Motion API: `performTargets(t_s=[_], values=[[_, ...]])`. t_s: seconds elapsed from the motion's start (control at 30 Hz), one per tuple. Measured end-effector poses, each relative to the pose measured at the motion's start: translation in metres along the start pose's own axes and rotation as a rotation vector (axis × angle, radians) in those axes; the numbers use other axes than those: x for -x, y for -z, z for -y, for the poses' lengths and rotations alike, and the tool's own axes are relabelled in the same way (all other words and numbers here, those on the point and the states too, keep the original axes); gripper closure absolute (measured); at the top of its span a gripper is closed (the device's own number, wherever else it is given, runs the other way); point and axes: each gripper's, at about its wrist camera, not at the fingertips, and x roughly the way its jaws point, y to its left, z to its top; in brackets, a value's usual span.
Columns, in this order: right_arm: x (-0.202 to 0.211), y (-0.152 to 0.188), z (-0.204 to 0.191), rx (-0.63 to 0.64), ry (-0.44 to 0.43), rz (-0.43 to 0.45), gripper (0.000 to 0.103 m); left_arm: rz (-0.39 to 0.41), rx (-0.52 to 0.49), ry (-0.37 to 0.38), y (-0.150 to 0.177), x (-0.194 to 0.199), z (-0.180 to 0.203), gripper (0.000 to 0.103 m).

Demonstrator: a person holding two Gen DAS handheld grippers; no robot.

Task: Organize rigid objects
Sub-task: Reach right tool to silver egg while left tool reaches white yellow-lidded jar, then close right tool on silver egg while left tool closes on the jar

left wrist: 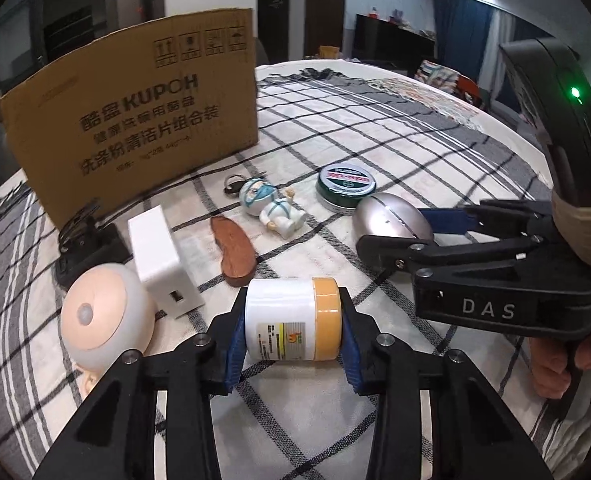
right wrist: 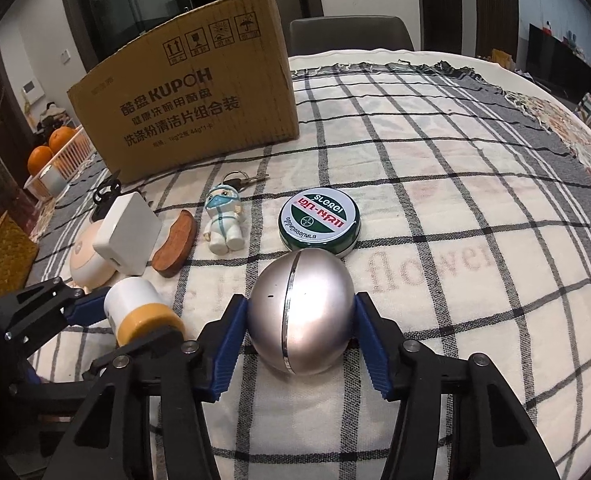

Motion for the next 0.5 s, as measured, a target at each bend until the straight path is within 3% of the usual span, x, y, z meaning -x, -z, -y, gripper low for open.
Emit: performTargets(t_s=[0.5], values=[[0.033,-0.006,-0.012,-0.006,-0.038,0.061,0.048,0.078,0.16,-0.14,-0.004,0.055,-0.01,0.064]])
